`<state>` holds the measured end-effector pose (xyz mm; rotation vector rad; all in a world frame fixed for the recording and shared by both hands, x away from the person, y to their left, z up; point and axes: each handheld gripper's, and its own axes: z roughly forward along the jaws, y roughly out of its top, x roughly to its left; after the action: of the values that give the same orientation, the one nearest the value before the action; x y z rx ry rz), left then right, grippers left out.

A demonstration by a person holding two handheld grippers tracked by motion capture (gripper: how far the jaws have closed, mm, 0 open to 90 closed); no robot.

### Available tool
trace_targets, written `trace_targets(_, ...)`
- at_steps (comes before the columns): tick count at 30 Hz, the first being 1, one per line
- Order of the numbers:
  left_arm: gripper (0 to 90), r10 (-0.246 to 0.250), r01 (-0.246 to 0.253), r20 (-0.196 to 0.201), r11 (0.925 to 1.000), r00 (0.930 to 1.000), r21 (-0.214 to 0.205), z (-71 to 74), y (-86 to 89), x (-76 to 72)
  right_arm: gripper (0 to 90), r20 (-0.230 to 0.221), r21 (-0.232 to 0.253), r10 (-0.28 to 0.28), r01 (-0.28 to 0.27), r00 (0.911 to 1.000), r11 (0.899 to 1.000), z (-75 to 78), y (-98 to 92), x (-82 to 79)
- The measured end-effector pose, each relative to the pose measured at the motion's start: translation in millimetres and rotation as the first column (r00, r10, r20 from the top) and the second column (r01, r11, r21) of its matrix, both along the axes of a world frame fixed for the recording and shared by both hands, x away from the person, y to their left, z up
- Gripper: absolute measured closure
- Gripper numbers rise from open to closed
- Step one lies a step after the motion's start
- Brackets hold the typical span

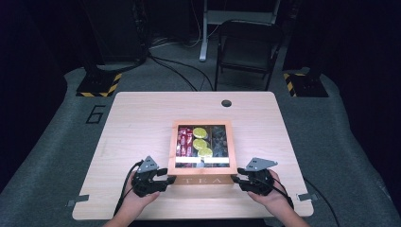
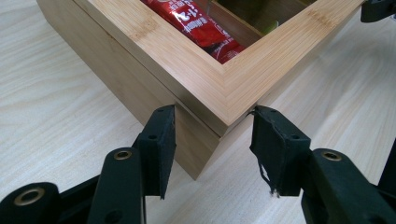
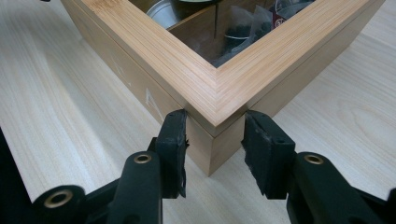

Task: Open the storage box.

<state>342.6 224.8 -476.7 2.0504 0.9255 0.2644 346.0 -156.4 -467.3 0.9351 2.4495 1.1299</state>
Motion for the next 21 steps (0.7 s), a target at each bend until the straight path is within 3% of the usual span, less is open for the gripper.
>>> trace_targets(5, 50.2, 0.005, -0.006, 0.028, 0.9998, 0.9996, 0.018, 0.6, -1.9, -2.0, 59.3, 0.001, 0.0, -0.001, 0.001, 1.0, 1.0, 0.0, 0.1, -0.1)
trace_targets(11, 50.6, 0.01, -0.011, 0.03, 0.9996, 0.9995, 0.028, 2.0, -2.8, -2.6, 59.7, 0.009, 0.011, -0.013, 0.013, 0.9999, 1.0, -0.4, 0.9, -0.8)
trace_targets(21, 52.4, 0.006, -0.007, 0.06, 0.9998, 0.9982, 0.017, 10.7, -5.4, -2.8, 60.9, 0.012, 0.028, -0.007, 0.006, 0.9999, 1.0, 7.2, -0.6, 0.4)
